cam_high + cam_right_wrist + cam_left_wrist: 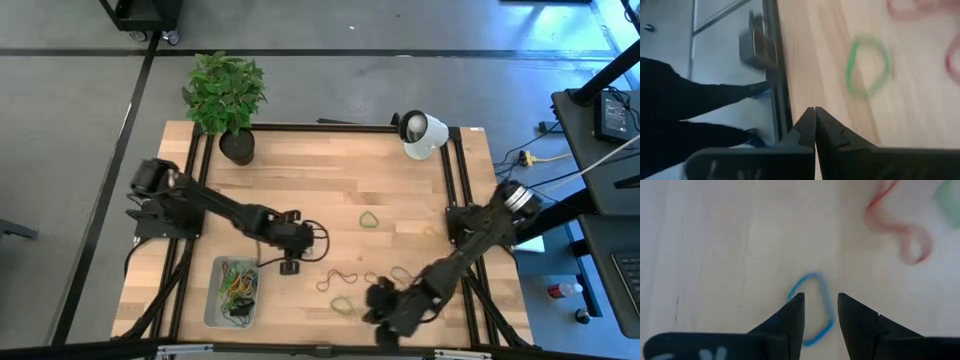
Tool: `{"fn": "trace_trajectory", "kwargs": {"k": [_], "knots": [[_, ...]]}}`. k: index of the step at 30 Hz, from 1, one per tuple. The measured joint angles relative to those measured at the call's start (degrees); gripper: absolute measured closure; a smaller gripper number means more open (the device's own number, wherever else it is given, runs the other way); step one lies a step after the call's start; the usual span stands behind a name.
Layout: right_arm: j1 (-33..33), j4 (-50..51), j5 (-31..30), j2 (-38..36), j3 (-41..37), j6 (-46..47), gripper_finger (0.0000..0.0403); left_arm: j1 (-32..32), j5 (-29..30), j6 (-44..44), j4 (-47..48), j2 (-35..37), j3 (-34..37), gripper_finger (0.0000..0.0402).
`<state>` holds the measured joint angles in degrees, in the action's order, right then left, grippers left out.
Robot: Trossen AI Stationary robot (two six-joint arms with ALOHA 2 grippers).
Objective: Pick and place rubber bands into bin
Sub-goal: Put the blue rubber band into the bin
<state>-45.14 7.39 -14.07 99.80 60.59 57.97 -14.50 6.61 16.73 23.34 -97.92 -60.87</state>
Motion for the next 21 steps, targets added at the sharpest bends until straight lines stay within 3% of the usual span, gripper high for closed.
{"fn": "trace_trajectory", "kwargs": {"k": [6, 11, 16, 21], "knots": [[-2.51, -9.67, -0.07, -7.96, -13.03, 2.82, 0.0401, 2.61, 1.40, 0.02, 8.68, -8.80, -6.38, 0.0290], [-2.59, -12.04, -0.02, -11.09, -16.86, 1.91, 0.0401, 3.66, 1.14, 1.43, 9.25, -12.79, -6.94, 0.0300], [-2.54, -12.36, 0.01, -11.55, -16.79, -1.64, 0.0400, 3.32, 1.63, 4.08, 10.43, -12.99, -6.83, 0.0381], [-2.54, -12.35, 0.15, -11.55, -16.73, -1.36, 0.0400, 1.61, 3.37, 5.72, 13.64, -10.99, -7.69, 0.0398]]}}
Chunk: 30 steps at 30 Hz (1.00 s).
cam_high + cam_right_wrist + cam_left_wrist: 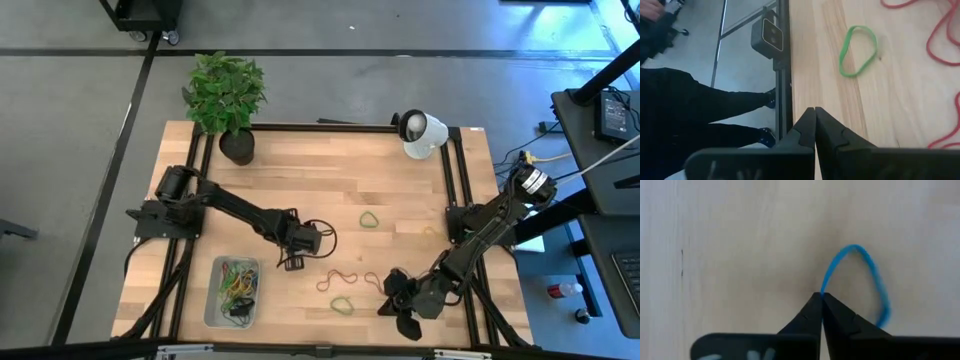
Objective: Pick and place rubber bands into bin
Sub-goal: Put the blue rubber band into the bin
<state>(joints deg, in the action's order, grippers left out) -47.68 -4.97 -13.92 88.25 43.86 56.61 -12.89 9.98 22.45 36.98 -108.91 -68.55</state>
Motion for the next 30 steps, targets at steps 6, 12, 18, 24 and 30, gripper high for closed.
{"fn": "trace_trajectory", "kwargs": {"k": [6, 12, 18, 24, 30], "knots": [[0.48, 1.22, -0.04, 0.04, 0.00, -3.01, 0.0400, -1.37, 0.60, 4.97, 11.59, 4.45, -6.93, 0.0399], [1.77, 1.00, -0.07, 0.07, 0.02, -6.41, 0.0400, -6.01, 1.71, 11.18, 27.35, 9.78, -15.96, 0.0399], [3.38, 1.00, -0.10, 0.07, 0.02, -7.52, 0.0400, -15.14, 0.27, 29.15, 37.23, 15.80, -18.50, 0.0399], [4.79, 0.98, -0.11, 0.07, 0.02, -7.62, 0.0400, -24.58, -2.19, 46.67, 38.04, 17.90, -14.38, 0.0399], [5.52, 0.96, -0.12, 0.07, 0.02, -7.62, 0.0400, -29.26, -7.15, 61.46, 37.63, 17.01, -8.11, 0.0397]]}}
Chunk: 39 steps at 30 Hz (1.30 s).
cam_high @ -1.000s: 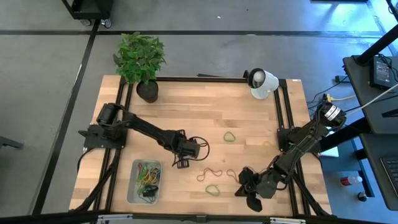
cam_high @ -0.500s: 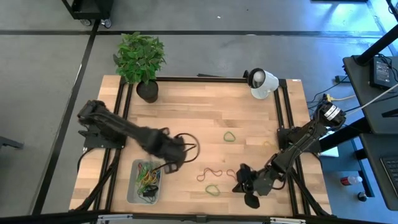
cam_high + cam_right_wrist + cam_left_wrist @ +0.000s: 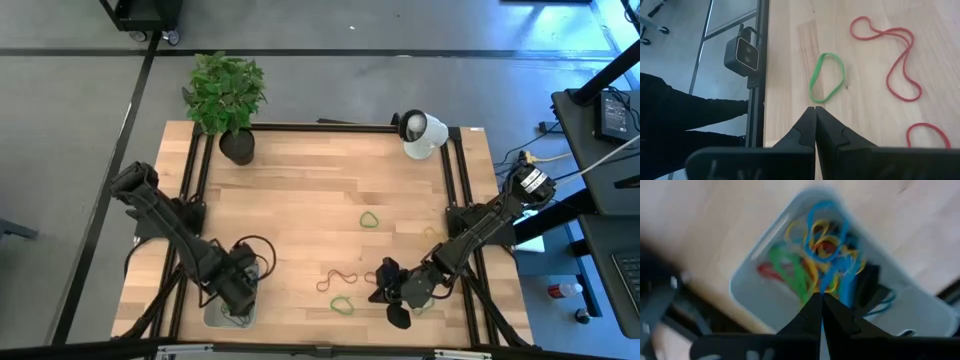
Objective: Pick and place rubber bands into bin
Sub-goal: Put the blue rubber band into the bin, then put the red rubber band into the bin
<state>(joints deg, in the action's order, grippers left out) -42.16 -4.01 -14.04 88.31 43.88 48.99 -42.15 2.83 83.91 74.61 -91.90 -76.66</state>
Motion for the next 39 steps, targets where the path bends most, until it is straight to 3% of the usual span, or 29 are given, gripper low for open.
{"fn": "trace_trajectory", "kwargs": {"k": [4, 9, 16, 20, 26, 32, 39], "knots": [[0.01, -0.02, 0.00, 0.00, 0.00, -0.12, 0.0400, -0.95, -2.83, 5.31, -0.29, -0.02, 2.74, 0.0373], [0.01, -0.02, 0.00, 0.00, 0.00, -0.68, 0.0400, -0.89, -2.81, 5.93, -0.68, -0.02, 3.36, 0.0319], [0.01, -0.07, 0.02, 0.02, 0.00, 1.53, 0.0400, 0.48, 2.73, 3.92, -0.42, 0.02, 3.29, 0.0254], [0.01, -0.09, 0.02, 0.02, 0.02, 1.79, 0.0400, 3.79, 11.07, -5.69, -4.54, 0.09, 1.93, 0.0243], [0.01, -0.55, 0.02, 0.02, 0.04, 1.75, 0.0400, 10.60, 18.02, -28.31, -24.46, -1.11, 1.33, 0.0253], [0.01, -0.58, 0.02, 0.04, 0.05, 1.75, 0.0400, 15.57, 17.01, -48.06, -42.24, -7.69, 1.33, 0.0256], [0.01, -1.07, 0.03, 0.04, 0.07, 1.75, 0.0400, 18.52, 16.68, -55.21, -50.24, -16.14, 1.38, 0.0256]]}}
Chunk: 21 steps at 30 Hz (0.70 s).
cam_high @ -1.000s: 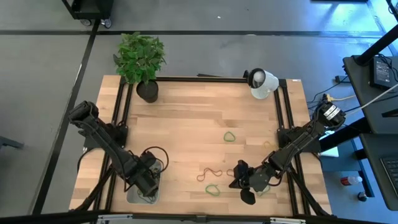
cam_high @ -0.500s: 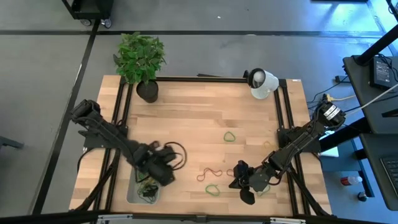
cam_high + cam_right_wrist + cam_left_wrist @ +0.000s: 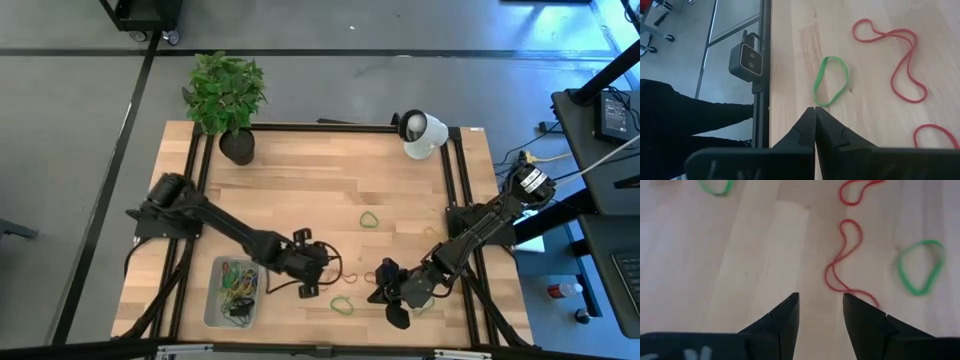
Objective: Pick and place rubber bands into bin
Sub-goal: Put the red rubber band into the bin
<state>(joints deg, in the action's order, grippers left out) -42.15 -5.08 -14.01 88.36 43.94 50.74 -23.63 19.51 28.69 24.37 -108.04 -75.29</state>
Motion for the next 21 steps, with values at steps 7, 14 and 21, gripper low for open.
{"fn": "trace_trajectory", "kwargs": {"k": [7, 14, 21], "knots": [[0.00, -0.38, 0.00, 0.00, 0.00, 0.02, 0.0400, 0.95, -1.18, -6.48, -10.05, -7.89, 0.00, 0.0256], [0.00, -0.76, 0.01, 0.00, 0.00, 0.15, 0.0400, 0.36, -1.49, -8.24, -14.68, -13.06, -0.13, 0.0256], [0.00, -0.76, 0.01, 0.00, 0.00, 0.17, 0.0400, -0.35, -1.49, -5.08, -15.23, -14.26, -0.24, 0.0333]]}}
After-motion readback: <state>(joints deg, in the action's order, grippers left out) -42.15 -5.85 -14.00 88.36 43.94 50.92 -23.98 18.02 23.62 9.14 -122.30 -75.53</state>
